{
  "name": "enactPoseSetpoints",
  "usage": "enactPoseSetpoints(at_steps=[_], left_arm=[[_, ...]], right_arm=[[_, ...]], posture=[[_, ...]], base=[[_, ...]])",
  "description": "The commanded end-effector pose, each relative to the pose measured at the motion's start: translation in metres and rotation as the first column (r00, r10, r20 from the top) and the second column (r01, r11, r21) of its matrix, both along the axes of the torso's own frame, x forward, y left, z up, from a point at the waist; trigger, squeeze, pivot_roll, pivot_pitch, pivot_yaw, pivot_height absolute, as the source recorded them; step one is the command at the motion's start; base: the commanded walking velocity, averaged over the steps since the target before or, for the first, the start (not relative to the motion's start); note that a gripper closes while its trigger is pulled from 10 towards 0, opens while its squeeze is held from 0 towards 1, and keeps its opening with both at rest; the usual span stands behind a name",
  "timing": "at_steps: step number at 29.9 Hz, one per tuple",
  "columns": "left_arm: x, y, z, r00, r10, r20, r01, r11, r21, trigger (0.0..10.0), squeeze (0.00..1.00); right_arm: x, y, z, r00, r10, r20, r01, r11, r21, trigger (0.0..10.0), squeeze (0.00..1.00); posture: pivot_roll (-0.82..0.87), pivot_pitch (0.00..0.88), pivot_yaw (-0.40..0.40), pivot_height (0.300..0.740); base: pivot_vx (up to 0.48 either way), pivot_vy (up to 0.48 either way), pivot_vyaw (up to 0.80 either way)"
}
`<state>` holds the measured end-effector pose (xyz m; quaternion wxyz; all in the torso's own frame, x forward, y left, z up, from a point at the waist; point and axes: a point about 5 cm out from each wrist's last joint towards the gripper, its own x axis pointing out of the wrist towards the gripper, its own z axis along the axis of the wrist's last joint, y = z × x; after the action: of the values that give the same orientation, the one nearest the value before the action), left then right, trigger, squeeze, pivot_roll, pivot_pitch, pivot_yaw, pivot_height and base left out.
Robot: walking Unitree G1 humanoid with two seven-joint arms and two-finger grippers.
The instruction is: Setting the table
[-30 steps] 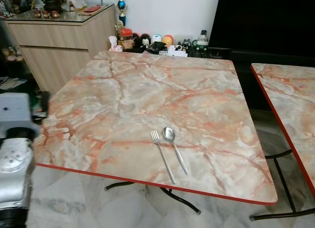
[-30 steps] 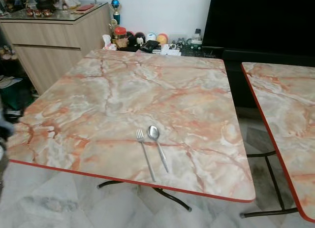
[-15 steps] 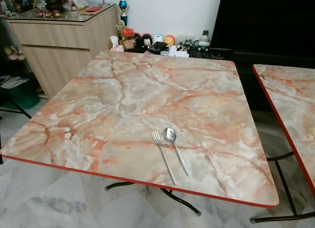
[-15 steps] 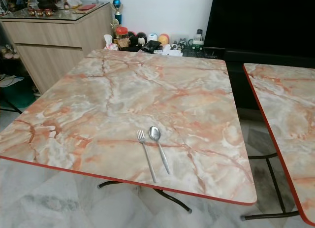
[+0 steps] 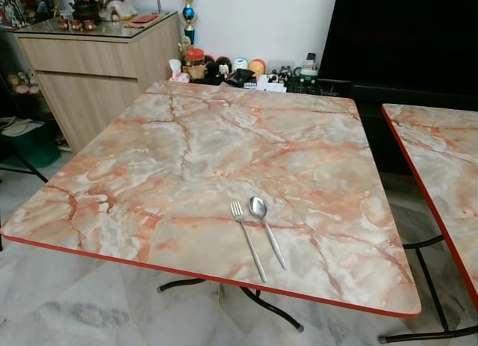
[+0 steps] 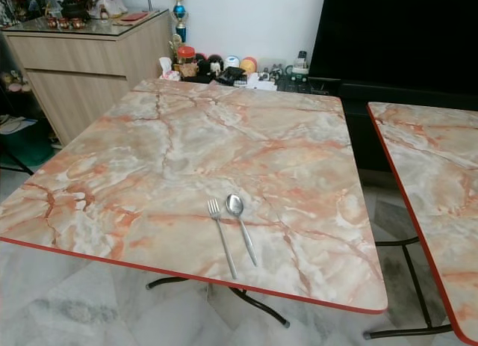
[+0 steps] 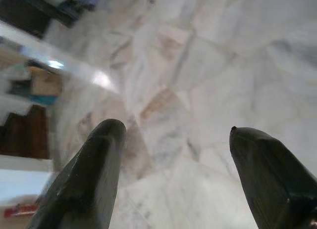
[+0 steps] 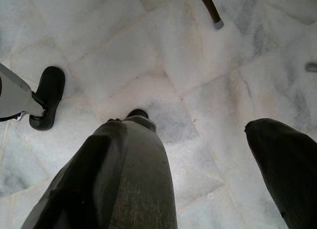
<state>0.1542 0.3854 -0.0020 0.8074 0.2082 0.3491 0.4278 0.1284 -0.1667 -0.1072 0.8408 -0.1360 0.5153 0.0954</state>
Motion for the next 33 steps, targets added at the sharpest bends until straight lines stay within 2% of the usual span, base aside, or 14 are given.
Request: enactPoseSetpoints(at_steps=[1,3,5,6,7,10,13,16,18,19,20,22,27,33], left_arm=[[0.000,-0.010,-0.011,0.999,-0.029,-0.023,0.027,0.997,-0.073,10.0,0.00],[0.004,-0.029,-0.026,0.993,-0.112,-0.028,0.103,0.969,-0.226,10.0,0.00],[0.004,-0.029,-0.026,0.993,-0.112,-0.028,0.103,0.969,-0.226,10.0,0.00],[0.010,-0.047,-0.036,0.977,-0.212,-0.006,0.197,0.920,-0.338,10.0,0.00],[0.010,-0.047,-0.036,0.977,-0.212,-0.006,0.197,0.920,-0.338,10.0,0.00],[0.020,-0.101,-0.057,0.824,-0.566,0.003,0.487,0.706,-0.514,10.0,0.00],[0.021,-0.122,-0.065,0.764,-0.645,-0.007,0.528,0.633,-0.566,10.0,0.00],[0.022,-0.130,-0.068,0.745,-0.667,-0.019,0.538,0.618,-0.574,10.0,0.00],[0.025,-0.135,-0.068,0.738,-0.675,-0.014,0.547,0.610,-0.572,10.0,0.00],[0.025,-0.135,-0.068,0.738,-0.675,-0.014,0.547,0.610,-0.572,10.0,0.00],[0.027,-0.138,-0.068,0.730,-0.683,-0.005,0.557,0.599,-0.575,10.0,0.00],[0.026,-0.139,-0.068,0.724,-0.690,-0.001,0.562,0.590,-0.580,10.0,0.00],[0.021,-0.139,-0.071,0.703,-0.711,-0.015,0.567,0.574,-0.591,10.0,0.00],[0.013,-0.136,-0.074,0.714,-0.699,-0.035,0.548,0.589,-0.594,10.0,0.00]], right_arm=[[-0.013,-0.002,-0.004,0.998,-0.012,-0.058,0.012,1.000,-0.004,10.0,0.00],[-0.013,-0.002,-0.004,0.998,-0.016,-0.056,0.015,1.000,-0.003,10.0,0.00],[-0.013,-0.002,-0.004,0.998,-0.016,-0.056,0.015,1.000,-0.003,10.0,0.00],[-0.013,-0.002,-0.004,0.998,-0.040,-0.055,0.040,0.999,0.003,10.0,0.00],[-0.013,-0.002,-0.004,0.998,-0.040,-0.055,0.040,0.999,0.003,10.0,0.00],[-0.013,0.000,-0.004,0.979,-0.199,-0.041,0.201,0.978,0.047,10.0,0.00],[-0.004,-0.001,-0.001,0.968,-0.252,0.010,0.251,0.966,0.056,10.0,0.00],[0.014,-0.008,0.006,0.919,-0.385,0.084,0.376,0.921,0.105,10.0,0.00],[0.028,-0.022,0.014,0.842,-0.513,0.169,0.494,0.858,0.142,10.0,0.00],[0.028,-0.022,0.014,0.842,-0.513,0.169,0.494,0.858,0.142,10.0,0.00],[0.035,-0.035,0.020,0.777,-0.587,0.226,0.565,0.809,0.160,10.0,0.00],[0.041,-0.043,0.026,0.727,-0.631,0.271,0.605,0.775,0.184,10.0,0.00],[0.062,-0.050,0.046,0.641,-0.632,0.436,0.582,0.770,0.262,10.0,0.00],[0.055,-0.042,0.055,0.611,-0.612,0.502,0.542,0.786,0.299,10.0,0.00]], posture=[[0.05,0.059,0.014,0.740],[0.05,0.059,0.017,0.740],[0.05,0.059,0.017,0.740],[0.05,0.062,0.016,0.740],[0.05,0.062,0.016,0.740],[0.04,0.064,0.021,0.740],[0.03,0.061,0.024,0.740],[0.02,0.062,0.025,0.740],[0.01,0.062,0.025,0.740],[0.01,0.062,0.025,0.740],[0.00,0.060,0.023,0.740],[0.01,0.058,0.021,0.740],[0.00,0.052,0.009,0.740],[-0.01,0.042,-0.004,0.740]], base=[[0.000,0.000,0.00],[0.000,0.000,0.00],[0.000,0.000,0.00],[0.000,0.000,0.00],[0.000,0.000,0.00],[0.000,0.000,0.00],[0.000,0.000,0.00],[0.000,0.000,0.00],[0.000,0.000,0.00],[0.000,0.000,0.00],[0.000,0.000,0.00],[0.000,0.000,0.00],[0.000,0.000,0.00],[0.000,0.000,0.00]])
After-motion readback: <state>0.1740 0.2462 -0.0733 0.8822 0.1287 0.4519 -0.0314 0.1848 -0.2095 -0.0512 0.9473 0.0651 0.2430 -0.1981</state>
